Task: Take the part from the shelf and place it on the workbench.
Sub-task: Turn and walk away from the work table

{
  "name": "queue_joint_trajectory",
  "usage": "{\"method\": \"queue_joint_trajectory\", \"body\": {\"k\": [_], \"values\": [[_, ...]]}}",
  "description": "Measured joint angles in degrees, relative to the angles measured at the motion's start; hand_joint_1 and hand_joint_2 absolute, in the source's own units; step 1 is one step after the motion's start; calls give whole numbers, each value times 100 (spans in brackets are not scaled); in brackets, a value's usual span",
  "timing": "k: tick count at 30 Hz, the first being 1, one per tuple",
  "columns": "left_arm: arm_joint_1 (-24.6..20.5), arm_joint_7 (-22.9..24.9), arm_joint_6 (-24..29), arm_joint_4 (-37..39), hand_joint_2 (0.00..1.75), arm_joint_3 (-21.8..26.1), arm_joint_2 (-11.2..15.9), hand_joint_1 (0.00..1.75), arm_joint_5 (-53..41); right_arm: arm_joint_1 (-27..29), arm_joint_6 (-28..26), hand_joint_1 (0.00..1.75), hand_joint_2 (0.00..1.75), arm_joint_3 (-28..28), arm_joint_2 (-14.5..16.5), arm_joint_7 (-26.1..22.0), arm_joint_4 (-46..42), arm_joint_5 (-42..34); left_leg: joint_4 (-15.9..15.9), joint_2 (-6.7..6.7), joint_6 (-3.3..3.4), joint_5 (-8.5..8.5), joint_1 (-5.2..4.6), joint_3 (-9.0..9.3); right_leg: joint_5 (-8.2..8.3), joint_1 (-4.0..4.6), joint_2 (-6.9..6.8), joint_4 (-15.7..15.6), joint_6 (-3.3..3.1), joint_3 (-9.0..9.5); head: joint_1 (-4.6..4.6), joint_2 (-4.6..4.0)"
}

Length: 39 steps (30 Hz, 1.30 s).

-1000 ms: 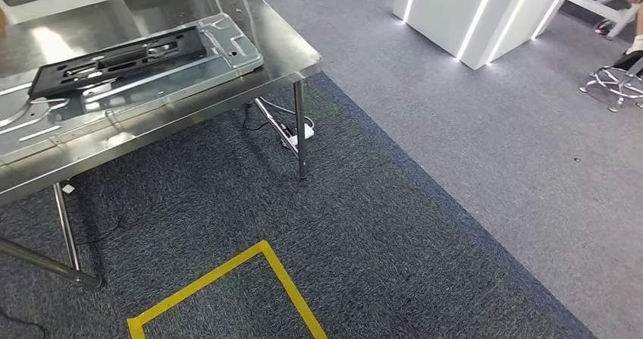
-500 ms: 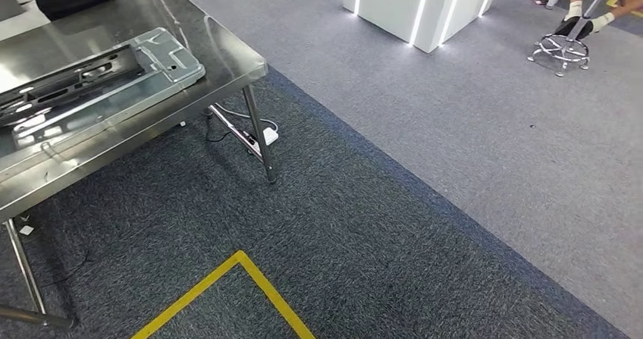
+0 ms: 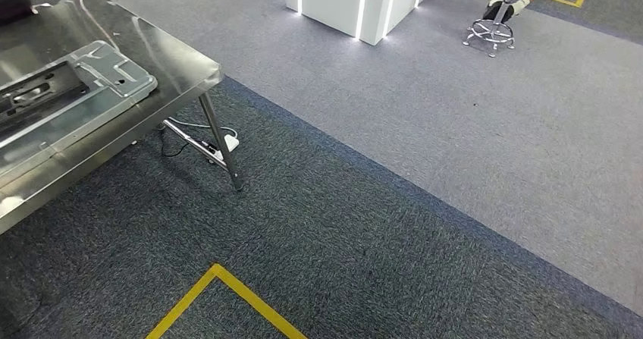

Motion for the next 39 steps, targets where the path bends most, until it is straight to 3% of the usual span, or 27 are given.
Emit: {"method": "queue_joint_trajectory", "body": {"k": [1,3,5,6,8,10,12,14,15,16,17,19,21,23,25,28,29,30,31,33,35,37,39], "values": [[-3,0,0,0,0,0,1,0,-1,6,0,0,0,1,0,0,1,1,3,66,-8,-10,-1,7,137,-9,-36,-180,6,105,1,0],[-6,0,0,0,0,0,1,0,-2,6,0,0,0,2,0,-1,1,1,14,180,-45,-43,-11,32,469,-3,-250,-919,-14,507,2,0],[-8,0,0,0,0,0,2,0,-2,-9,0,0,0,5,0,-3,1,1,32,273,-107,-85,-38,59,610,40,-424,-1408,-90,754,-4,0],[-15,0,0,0,0,0,2,0,-2,-12,0,0,0,7,0,-3,1,1,34,319,-140,-98,-50,73,604,66,-438,-1469,-131,770,-7,0],[-46,0,-1,0,0,0,2,0,-2,-5,0,0,0,8,0,-4,1,1,34,378,-205,-127,-42,111,626,66,-320,-1498,-210,767,-9,0],[-58,-3,-2,0,0,0,2,0,-5,-10,0,0,0,8,0,-4,1,1,243,174,-263,-300,-17,48,660,36,-208,-1547,-290,787,-9,0],[-42,-7,-2,0,0,1,3,0,-8,-25,0,0,0,9,0,-3,1,1,891,-126,-295,-665,4,-238,681,28,-92,-1563,-342,788,-12,0],[-15,-5,-2,0,0,3,3,0,-8,-28,0,0,0,9,0,-2,1,1,1578,-221,-310,-907,10,-573,684,38,50,-1556,-359,781,-13,0],[-4,-5,-2,0,0,4,4,0,-8,-27,0,0,0,9,0,-2,1,1,1688,-234,-310,-869,12,-642,683,40,129,-1547,-360,782,-13,0],[3,-4,-2,0,0,4,4,0,-8,-25,0,0,0,9,0,-2,1,1,1562,-245,-304,-718,16,-605,681,39,207,-1535,-357,786,-14,0],[4,-5,-2,0,0,4,5,0,-8,-25,1,0,0,9,0,-2,1,1,1239,-278,-292,-491,21,-478,677,36,282,-1518,-350,790,-13,0],[7,-6,-2,0,0,8,7,0,-8,-29,2,0,0,9,1,-2,3,1,495,-470,-263,-139,36,-188,660,38,416,-1472,-313,771,-11,0],[-1,-7,-1,0,0,11,8,0,-7,-28,2,0,0,9,1,-3,5,1,168,-595,-233,-55,30,-78,661,37,522,-1445,-243,729,-10,0],[-16,-7,0,0,0,13,9,0,-7,-7,1,0,0,9,0,-3,7,1,125,-512,-172,-28,23,-60,684,25,605,-1459,-162,703,-10,0],[-22,-8,-1,0,0,13,8,0,-8,9,0,0,0,9,0,-3,10,1,55,-393,-80,26,37,-30,574,30,456,-1317,-108,630,-5,0],[-5,-8,-2,0,0,14,9,0,-8,-10,0,0,0,9,0,-2,12,1,14,-188,-15,52,25,-34,51,30,81,-376,-59,187,6,0],[4,-7,-2,0,0,15,10,0,-7,-13,0,0,0,9,0,-2,12,1,15,-121,-14,47,17,-39,-61,22,37,-71,-46,45,5,0],[10,-7,-2,0,0,16,11,0,-7,-10,0,0,0,9,0,-2,12,1,17,-61,-15,41,13,-39,-63,16,10,54,-38,-4,5,0],[9,-7,-2,0,0,17,11,0,-7,-6,0,0,0,9,0,-2,13,1,18,-13,-18,34,11,-34,37,13,-9,-30,-36,55,5,0],[2,-7,-2,0,0,18,9,0,-8,1,0,0,0,9,0,-2,13,1,22,54,-38,16,11,-11,401,21,-86,-748,-66,456,7,0],[-2,-7,-2,0,0,18,8,0,-8,-8,0,0,0,9,-1,-3,12,1,37,97,-86,-9,-10,4,597,61,-178,-1378,-131,787,6,0],[-15,-7,-2,0,0,18,8,0,-8,-12,0,0,0,9,-2,-4,12,1,42,132,-146,-22,-26,9,597,101,-184,-1510,-190,834,4,0],[-35,-8,-2,0,0,18,9,0,-9,-5,0,0,0,9,-2,-4,13,1,60,125,-212,-52,-19,23,618,80,-135,-1544,-252,841,4,0]]}}
